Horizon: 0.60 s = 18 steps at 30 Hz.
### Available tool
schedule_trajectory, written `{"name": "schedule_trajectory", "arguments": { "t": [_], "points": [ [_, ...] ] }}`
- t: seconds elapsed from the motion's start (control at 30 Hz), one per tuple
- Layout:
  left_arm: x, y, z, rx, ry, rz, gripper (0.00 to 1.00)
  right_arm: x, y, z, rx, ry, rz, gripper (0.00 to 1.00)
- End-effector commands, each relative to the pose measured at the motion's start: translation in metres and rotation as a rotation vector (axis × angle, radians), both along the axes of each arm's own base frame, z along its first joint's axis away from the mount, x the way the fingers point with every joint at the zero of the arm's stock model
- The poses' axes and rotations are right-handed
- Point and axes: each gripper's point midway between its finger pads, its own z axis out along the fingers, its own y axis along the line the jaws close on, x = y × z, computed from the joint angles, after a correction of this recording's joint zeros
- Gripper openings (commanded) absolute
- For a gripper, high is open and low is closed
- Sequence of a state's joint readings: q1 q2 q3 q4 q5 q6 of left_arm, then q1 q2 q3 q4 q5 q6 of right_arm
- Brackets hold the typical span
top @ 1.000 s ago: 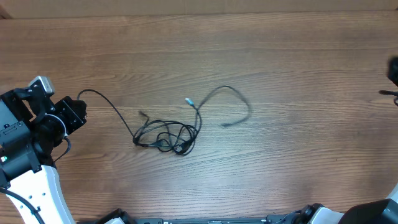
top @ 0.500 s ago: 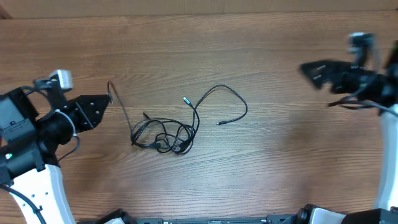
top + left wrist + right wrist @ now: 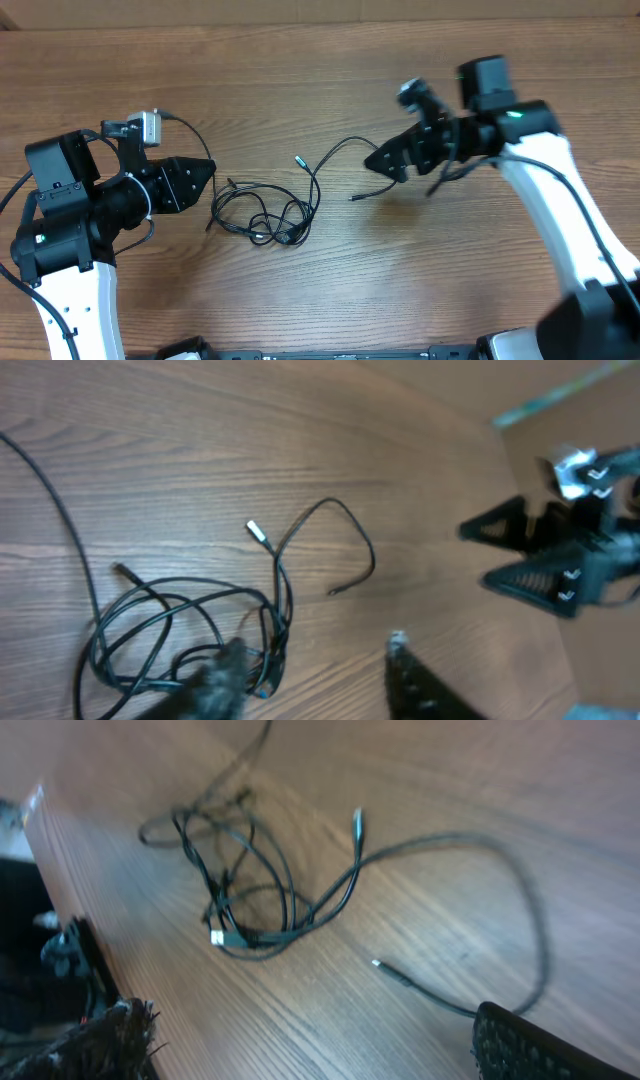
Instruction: Untangle cables
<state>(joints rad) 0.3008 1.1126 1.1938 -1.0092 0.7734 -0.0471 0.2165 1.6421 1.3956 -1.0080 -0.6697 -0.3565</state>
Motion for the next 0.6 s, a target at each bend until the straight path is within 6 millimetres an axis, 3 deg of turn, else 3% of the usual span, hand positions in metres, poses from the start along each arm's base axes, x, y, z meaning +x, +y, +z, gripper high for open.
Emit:
{"name": "schedule_trajectory", "arguments": {
  "t": [0.0,0.07,0.2,0.33,0.57],
  "points": [
    [0.002,0.005,0.008,0.001,-0.005,0.055,0.62,0.004,0.015,-0.025,-0.038,0.041,0.045,1.0],
    [0.003,0.004,0.011,-0.031,-0.002,0.069,0.7,0.0,0.025,-0.046,-0.053,0.098,0.074,1.0],
    [0.003,-0.001,0.016,-0.06,-0.012,0.049,0.71,-0.009,0.043,-0.075,-0.075,0.163,0.128,0.91],
    [0.003,-0.002,0.016,-0.07,-0.003,0.054,0.72,-0.014,0.063,-0.084,-0.099,0.135,0.183,1.0],
    [0.002,-0.013,0.016,-0.128,0.05,0.069,0.75,-0.011,0.096,-0.089,-0.182,-0.029,0.255,1.0]
  ]
}}
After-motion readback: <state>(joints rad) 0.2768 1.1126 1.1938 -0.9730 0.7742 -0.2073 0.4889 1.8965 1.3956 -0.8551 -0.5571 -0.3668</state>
